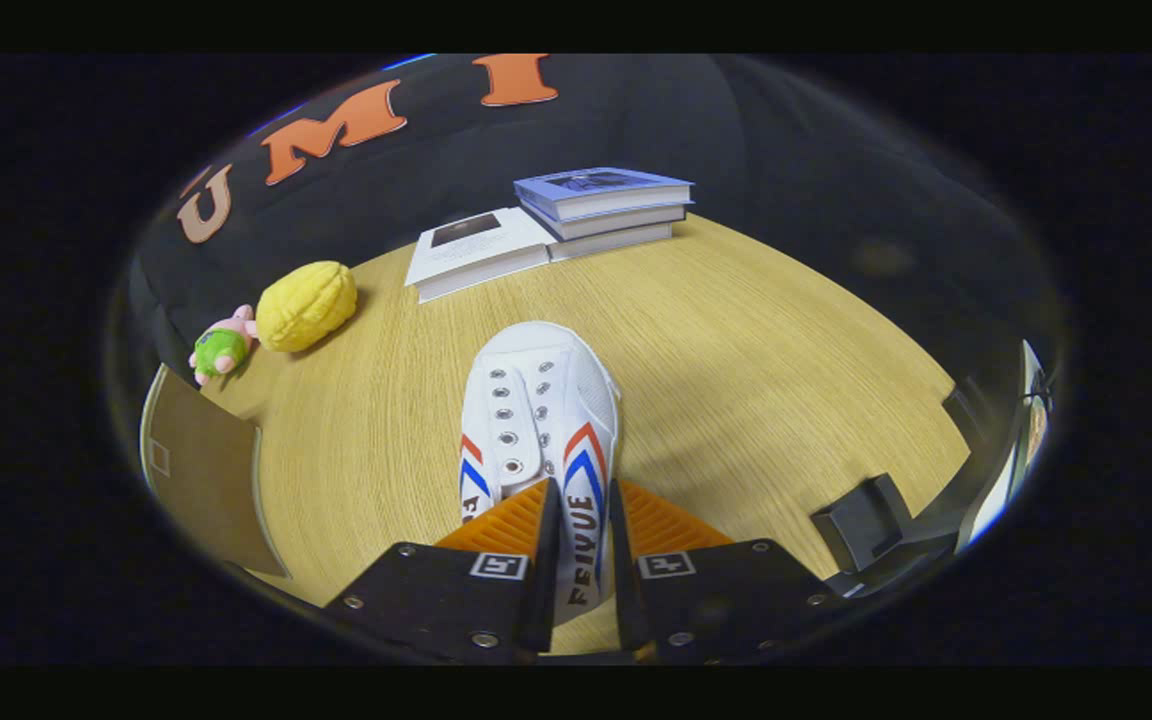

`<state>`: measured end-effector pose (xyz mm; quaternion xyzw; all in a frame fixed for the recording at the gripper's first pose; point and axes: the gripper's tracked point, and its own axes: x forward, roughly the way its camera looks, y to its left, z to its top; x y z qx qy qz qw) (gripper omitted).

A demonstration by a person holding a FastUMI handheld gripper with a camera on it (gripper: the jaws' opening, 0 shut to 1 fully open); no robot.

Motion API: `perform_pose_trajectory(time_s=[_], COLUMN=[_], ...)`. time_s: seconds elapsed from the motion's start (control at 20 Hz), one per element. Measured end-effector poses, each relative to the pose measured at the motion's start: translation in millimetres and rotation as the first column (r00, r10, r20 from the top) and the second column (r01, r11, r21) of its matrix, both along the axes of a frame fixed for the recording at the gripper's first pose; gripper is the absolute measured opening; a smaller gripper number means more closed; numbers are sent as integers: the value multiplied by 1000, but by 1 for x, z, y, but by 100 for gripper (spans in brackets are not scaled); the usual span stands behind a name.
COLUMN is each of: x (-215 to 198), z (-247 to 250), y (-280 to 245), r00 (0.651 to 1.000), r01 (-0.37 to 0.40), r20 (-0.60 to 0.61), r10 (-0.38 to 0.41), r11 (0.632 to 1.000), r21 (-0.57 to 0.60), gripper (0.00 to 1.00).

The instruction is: Open the storage box then place both shoes into the box .Put the left shoe in first, then the right shoe, with the right side of both shoes facing outward in a uniform manner.

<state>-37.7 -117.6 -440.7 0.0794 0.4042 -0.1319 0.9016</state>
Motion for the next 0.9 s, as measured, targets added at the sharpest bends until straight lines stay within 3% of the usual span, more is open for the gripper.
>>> perform_pose_trajectory(time_s=[0.2,0.6,0.9], x=[1,9,24], z=[3,41,103], y=[-3,20,87], r00=[998,994,985], r01=[56,87,20], r20=[25,66,168], r10=[-57,-90,-26], r11=[998,995,999], r21=[32,49,37], gripper=[1,0,0])
